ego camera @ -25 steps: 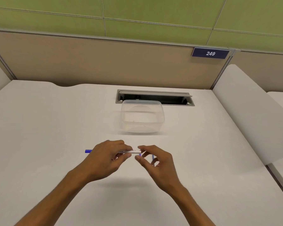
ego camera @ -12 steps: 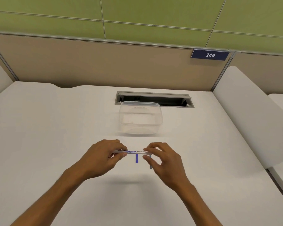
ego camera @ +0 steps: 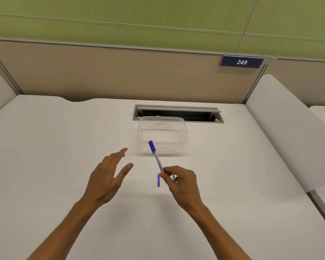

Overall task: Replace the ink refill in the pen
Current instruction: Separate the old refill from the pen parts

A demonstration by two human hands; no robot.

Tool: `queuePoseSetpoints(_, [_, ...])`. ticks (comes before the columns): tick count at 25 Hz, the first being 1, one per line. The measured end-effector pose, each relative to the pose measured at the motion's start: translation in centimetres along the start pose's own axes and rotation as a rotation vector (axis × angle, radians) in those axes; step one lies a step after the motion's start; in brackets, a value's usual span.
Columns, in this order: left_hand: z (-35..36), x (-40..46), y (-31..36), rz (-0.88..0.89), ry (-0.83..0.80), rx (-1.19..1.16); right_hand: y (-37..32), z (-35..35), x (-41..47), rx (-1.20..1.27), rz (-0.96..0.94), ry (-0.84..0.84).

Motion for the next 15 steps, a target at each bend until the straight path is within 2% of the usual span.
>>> queuePoseSetpoints(3, [2.9, -2.9, -3.9, -0.036, -0.135, 0.153, -0.3, 0.6, 0.0, 0.177, 0.190, -0.009])
queuePoseSetpoints(6, [5.1, -5.0, -7.5, -0.049, -0.221, 0.255, -0.5, 1.1, 0.2, 0.243, 0.247, -0.031])
queuePoseSetpoints(10, [6.7, -6.6, -9.7, -0.026, -0.220, 0.305, -0.4, 2.0, 0.4, 0.244, 0.257, -0.033])
queuePoseSetpoints(15, [7.1, -7.0, -9.8, -0.022, -0.175, 0.337, -0.9, 3.2, 0.4, 0.195, 0.136, 0.010])
Point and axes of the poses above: each hand's wrist, its own x-axis towards the middle knuckle, its own z-axis out of the palm, y = z × x, the point moved 1 cm from there along x, towards the middle knuckle, and after that the axes turned 10 degrees about y, right-handed, at the moved point
